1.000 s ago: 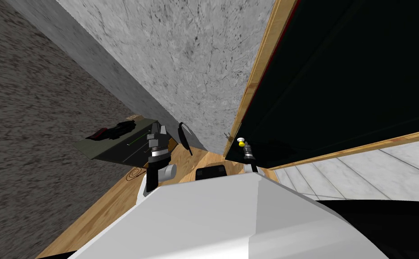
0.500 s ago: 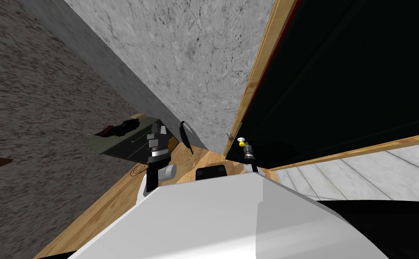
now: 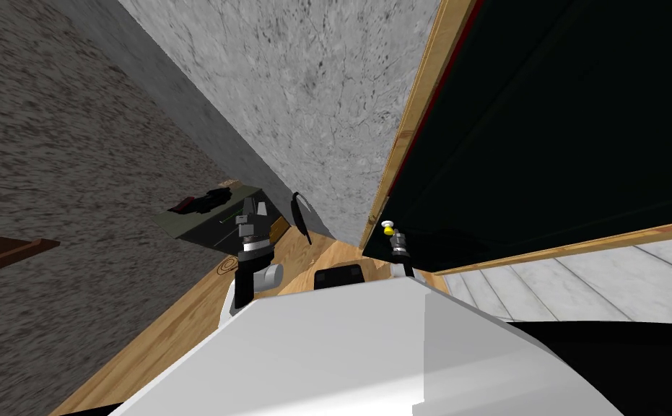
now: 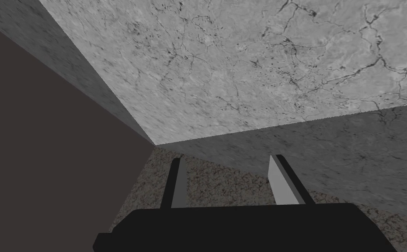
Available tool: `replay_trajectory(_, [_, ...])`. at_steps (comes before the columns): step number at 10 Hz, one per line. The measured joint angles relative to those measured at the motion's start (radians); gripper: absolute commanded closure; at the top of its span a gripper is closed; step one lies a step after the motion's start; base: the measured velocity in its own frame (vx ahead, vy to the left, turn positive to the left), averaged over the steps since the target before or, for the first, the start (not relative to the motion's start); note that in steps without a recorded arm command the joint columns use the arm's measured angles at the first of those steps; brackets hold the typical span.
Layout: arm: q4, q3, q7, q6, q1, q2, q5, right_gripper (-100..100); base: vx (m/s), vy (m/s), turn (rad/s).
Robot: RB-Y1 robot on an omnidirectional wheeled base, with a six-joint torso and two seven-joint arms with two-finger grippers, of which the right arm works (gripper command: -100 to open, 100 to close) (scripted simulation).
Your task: Pull the door open
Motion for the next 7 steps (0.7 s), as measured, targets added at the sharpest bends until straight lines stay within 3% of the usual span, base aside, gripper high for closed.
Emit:
replay_trajectory(2, [0.016,0.018,-0.057,-0.007,-0.003,-0.009,-0.04,100,-0.057,-0.013,0.081])
replay_trajectory(4, [-0.005,0.032,-0.108,0.01,0.006,-0.013,-0.069,100,-0.045,-0.004,0.055])
replay_trajectory(5, [-0.029,0.036,-0.124,0.021,0.019,-0.007,-0.078,100,-0.012,-0.007,-0.021])
replay_trajectory(7, [-0.009,0.039,-0.133,0.01,0.012,-0.008,-0.081,100,-0.021,-0.001,0.043])
